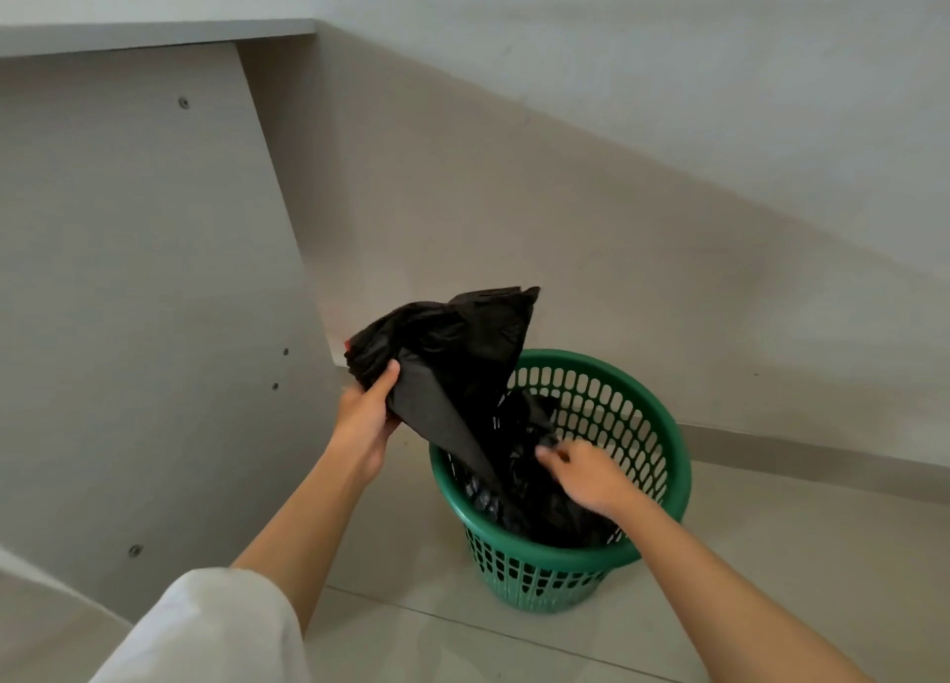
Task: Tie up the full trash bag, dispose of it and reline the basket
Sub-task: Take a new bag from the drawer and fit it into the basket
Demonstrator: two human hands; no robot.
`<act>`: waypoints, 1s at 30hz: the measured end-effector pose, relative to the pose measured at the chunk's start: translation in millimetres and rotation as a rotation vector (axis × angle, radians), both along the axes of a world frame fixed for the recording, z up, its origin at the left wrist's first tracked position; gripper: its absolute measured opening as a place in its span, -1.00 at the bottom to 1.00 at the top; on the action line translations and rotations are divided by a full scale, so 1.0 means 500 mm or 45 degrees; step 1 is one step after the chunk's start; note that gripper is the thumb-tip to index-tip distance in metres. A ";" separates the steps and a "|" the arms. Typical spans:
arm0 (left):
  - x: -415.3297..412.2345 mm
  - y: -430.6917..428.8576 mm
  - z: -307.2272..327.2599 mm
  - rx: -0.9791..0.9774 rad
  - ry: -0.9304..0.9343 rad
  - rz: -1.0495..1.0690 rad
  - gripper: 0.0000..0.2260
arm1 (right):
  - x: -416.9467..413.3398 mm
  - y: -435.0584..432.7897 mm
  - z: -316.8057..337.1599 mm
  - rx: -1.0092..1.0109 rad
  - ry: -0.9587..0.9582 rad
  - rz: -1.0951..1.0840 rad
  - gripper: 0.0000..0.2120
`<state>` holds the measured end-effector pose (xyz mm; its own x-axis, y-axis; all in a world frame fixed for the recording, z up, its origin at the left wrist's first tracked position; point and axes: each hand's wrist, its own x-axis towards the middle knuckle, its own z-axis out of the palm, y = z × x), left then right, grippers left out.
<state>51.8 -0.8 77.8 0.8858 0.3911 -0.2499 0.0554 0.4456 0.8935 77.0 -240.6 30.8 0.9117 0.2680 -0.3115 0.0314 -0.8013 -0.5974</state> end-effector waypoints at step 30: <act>0.032 -0.122 0.007 0.660 0.089 -0.278 -0.79 | -0.001 0.016 0.128 0.412 -0.385 0.012 -0.58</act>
<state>68.0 -61.7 81.3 0.9481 0.2879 -0.1350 0.1639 -0.0789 0.9833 76.6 -232.8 94.9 0.9460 0.3165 0.0699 0.2495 -0.5731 -0.7806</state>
